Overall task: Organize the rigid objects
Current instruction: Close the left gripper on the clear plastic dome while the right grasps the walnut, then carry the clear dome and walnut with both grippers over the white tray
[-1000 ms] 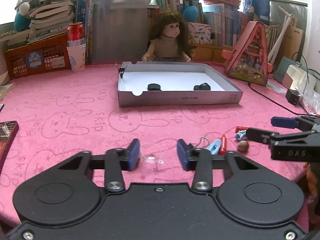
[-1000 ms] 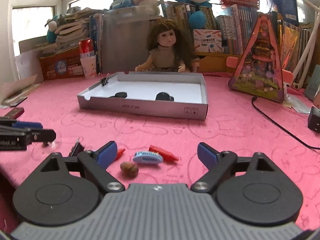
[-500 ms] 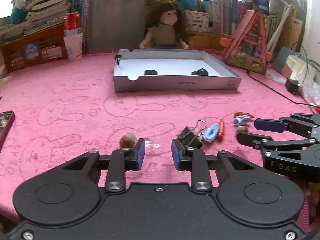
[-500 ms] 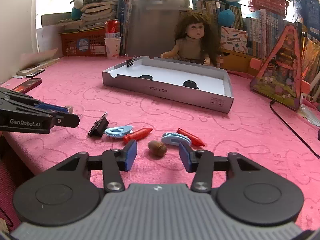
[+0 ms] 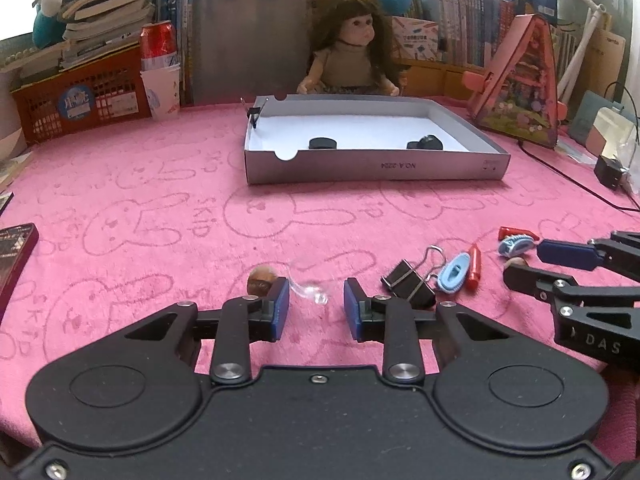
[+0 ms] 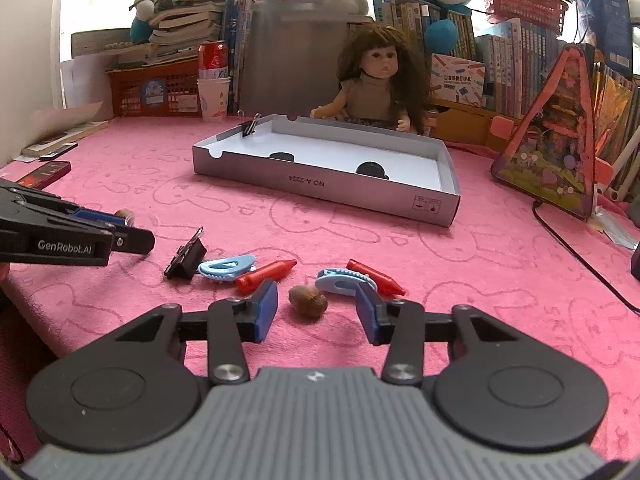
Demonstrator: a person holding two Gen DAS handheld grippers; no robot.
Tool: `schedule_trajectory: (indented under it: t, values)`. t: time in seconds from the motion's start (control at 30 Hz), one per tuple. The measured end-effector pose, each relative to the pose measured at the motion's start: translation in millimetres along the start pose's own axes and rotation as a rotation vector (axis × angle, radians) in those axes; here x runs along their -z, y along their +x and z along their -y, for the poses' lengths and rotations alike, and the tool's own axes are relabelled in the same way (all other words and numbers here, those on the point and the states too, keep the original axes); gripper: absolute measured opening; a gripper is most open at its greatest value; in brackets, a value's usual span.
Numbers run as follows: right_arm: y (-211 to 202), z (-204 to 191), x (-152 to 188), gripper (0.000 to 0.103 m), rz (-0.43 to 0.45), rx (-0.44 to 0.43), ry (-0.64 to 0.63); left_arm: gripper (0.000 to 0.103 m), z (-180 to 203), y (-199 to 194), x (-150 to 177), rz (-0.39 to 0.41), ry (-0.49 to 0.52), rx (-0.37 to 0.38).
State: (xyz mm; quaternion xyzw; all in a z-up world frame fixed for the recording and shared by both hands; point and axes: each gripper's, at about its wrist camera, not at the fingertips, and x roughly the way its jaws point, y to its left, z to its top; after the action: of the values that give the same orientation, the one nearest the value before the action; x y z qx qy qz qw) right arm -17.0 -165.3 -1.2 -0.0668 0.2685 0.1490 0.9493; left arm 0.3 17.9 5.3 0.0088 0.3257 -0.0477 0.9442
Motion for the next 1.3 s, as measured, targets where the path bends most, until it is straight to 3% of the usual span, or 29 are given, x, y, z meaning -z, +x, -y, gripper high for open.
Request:
schedule_trajectory:
  t: [0.47,0.73,1.0,1.3]
  values:
    - [4.5,0.3,4.0,0.049,-0.014,-0.014,0.020,0.032,3.0,10.0,-0.5,0.016,0.029,-0.029]
    - [6.0,-2.2,3.0,0.027,-0.018,-0.010,0.029,0.027,5.6,7.7,-0.4,0.022,0.038,-0.013]
    - [1.3,0.2,-2.2,0.026,-0.003,-0.017,0.041,0.027,7.7,-1.2,-10.8,0.049,0.042,0.010]
    - [6.5,16.3,-32.1,0.026,0.024,0.010,0.092,0.027,2.6,2.4,-46.8,0.076,0.030,0.024]
